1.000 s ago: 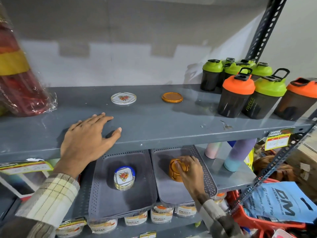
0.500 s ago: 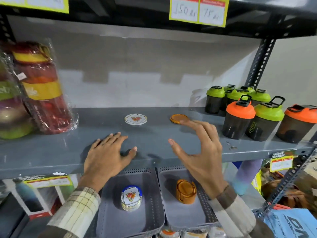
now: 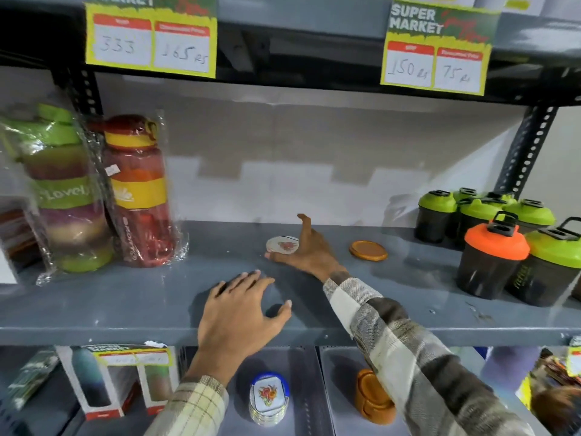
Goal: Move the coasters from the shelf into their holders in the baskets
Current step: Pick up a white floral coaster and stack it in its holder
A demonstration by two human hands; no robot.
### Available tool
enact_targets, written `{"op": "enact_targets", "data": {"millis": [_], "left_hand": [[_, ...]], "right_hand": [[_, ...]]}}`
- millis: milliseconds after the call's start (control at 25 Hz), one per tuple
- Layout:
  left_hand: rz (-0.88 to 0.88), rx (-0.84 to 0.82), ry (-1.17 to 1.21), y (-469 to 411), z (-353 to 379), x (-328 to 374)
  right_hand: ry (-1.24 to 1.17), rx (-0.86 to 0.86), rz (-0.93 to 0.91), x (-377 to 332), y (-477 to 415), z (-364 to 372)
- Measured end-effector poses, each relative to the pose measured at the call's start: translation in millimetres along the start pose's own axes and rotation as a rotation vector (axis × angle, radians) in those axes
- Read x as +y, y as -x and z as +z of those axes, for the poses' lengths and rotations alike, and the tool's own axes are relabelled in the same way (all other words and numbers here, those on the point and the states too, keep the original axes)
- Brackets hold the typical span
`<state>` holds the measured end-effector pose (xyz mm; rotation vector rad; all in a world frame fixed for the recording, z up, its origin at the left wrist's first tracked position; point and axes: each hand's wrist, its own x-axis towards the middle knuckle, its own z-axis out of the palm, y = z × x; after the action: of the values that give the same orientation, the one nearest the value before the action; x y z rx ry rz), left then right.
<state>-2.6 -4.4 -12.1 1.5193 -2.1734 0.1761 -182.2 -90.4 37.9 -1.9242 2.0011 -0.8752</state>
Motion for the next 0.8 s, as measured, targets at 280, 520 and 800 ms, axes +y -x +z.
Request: {"op": "enact_targets", "data": {"millis": [280, 520, 800], "left_hand": [[-0.010, -0.003, 0.006, -1.6, 1.0, -0.3], [-0.012, -0.015, 0.006, -0.2, 0.2, 1.1], [-0.021, -0.030, 0.029, 0.9, -3.5, 3.1]], "right_hand": [[-0.044, 0.066, 0.024, 24.5, -25.8, 17.5], [-0.123, 0.303, -0.177, 6.2, 19.3, -15.6], [0.054, 0.681, -0.538, -36.1, 124.2, -61.4]]}}
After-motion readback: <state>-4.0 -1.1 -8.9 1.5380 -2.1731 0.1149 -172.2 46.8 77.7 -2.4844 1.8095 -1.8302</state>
